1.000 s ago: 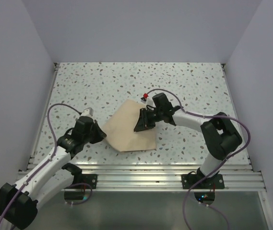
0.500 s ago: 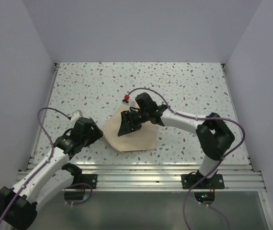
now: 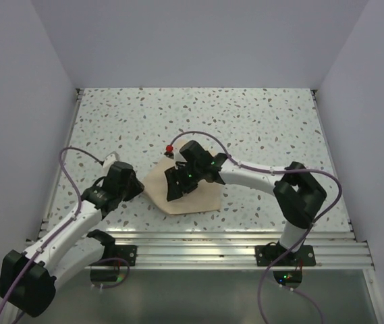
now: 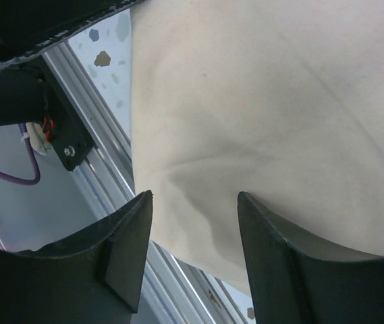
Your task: Prepare the surgical pack
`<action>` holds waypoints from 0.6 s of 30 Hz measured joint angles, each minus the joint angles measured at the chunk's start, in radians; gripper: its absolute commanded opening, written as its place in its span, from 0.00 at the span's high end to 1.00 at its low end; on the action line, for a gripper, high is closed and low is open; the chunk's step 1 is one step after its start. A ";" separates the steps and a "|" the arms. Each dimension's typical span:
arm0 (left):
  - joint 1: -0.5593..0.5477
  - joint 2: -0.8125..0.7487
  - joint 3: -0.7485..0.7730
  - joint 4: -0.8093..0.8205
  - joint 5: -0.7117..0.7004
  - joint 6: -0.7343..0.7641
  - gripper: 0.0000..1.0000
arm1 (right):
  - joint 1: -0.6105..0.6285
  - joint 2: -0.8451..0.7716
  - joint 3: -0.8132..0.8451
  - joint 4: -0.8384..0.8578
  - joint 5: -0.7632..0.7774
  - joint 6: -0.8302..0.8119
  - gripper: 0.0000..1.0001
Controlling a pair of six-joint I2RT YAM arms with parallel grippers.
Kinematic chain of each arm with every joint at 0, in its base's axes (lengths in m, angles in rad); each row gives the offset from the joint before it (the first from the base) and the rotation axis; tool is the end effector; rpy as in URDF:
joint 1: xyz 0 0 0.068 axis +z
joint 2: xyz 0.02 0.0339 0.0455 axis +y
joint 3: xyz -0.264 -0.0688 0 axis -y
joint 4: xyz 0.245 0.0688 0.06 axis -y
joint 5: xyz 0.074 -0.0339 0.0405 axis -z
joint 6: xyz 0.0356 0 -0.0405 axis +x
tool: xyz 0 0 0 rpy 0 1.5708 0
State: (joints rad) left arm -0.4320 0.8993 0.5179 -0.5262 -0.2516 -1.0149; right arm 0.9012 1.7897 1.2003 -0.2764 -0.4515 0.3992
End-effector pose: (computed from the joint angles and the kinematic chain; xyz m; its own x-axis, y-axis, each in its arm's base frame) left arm 0.1601 -0.0641 0.1992 -0.6039 -0.6275 -0.4915 -0.4673 0.7783 -0.4194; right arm 0.2256 0.3100 0.2041 -0.7780 -0.4193 -0.4679 -0.6280 0.5424 0.5581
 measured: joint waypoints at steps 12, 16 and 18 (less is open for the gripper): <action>-0.236 0.156 0.357 0.055 0.045 0.309 0.40 | -0.333 -0.305 -0.179 -0.077 0.070 0.008 0.18; -0.375 0.372 0.484 0.083 0.005 0.367 0.37 | -0.475 -0.386 -0.253 -0.097 0.076 0.025 0.09; -0.432 0.443 0.500 0.080 -0.020 0.383 0.36 | -0.545 -0.417 -0.298 -0.111 0.076 0.029 0.08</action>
State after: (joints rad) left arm -0.8642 1.3426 1.0183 -0.4458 -0.2718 -0.6315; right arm 0.3561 1.3724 0.9024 -0.3874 -0.3756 0.4282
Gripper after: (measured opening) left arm 0.629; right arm 0.909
